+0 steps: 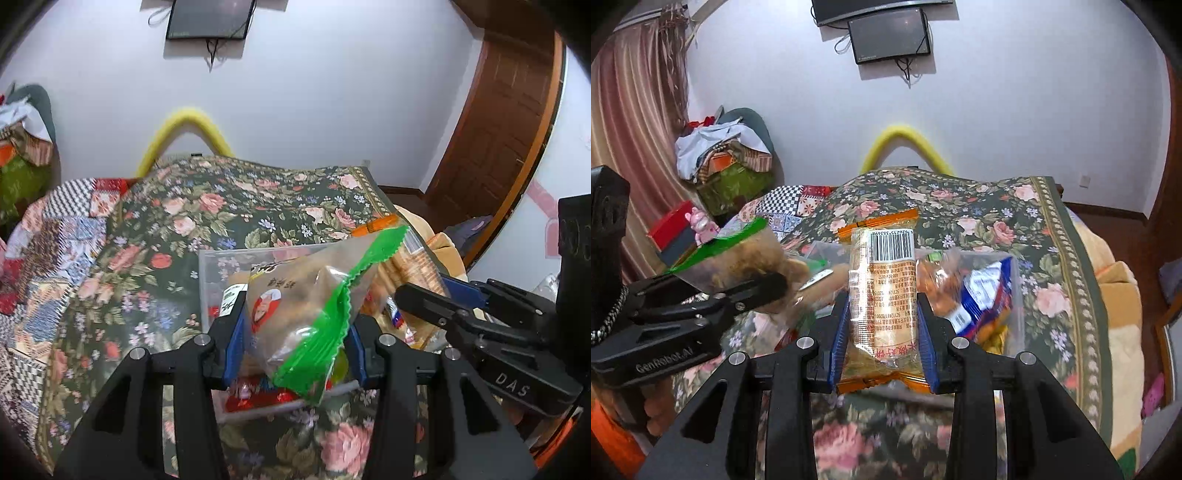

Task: Organize snacks
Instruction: 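Drop the bread bag and wafer pack into the clear box, open both grippers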

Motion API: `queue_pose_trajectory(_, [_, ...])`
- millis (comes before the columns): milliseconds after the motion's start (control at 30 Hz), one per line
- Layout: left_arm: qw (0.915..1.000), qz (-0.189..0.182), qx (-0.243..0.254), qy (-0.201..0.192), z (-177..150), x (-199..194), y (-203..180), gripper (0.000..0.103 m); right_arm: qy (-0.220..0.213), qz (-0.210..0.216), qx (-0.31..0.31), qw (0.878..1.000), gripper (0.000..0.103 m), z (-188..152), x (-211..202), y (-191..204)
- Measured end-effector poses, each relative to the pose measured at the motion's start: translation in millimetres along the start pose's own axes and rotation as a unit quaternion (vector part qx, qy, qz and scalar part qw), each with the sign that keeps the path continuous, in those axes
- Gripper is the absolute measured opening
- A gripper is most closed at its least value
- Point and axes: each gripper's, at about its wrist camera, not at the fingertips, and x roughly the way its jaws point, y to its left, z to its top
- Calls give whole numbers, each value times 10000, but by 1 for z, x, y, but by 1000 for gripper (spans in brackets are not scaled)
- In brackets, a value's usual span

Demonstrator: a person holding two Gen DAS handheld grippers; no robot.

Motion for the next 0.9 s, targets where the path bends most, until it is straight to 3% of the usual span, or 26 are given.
queue_pose_trajectory(267, [9998,73,-11,171,8,36,8,47,219,12,74,9997,31,5,27,-4])
queue_pose_trajectory(500, [9996,-55,-17,282,7,40,6,62,309,109,222,9992,32,3,29,-10])
queue_pose_trajectory(667, [9998,-67,-55,156,5,18,5,67,231,170,281,9992,42,5,13,-12])
queue_pose_trajectory(900, [9993,70,77,-362,6,-52,-10,67,-83,123,203,9997,42,10,-28,-8])
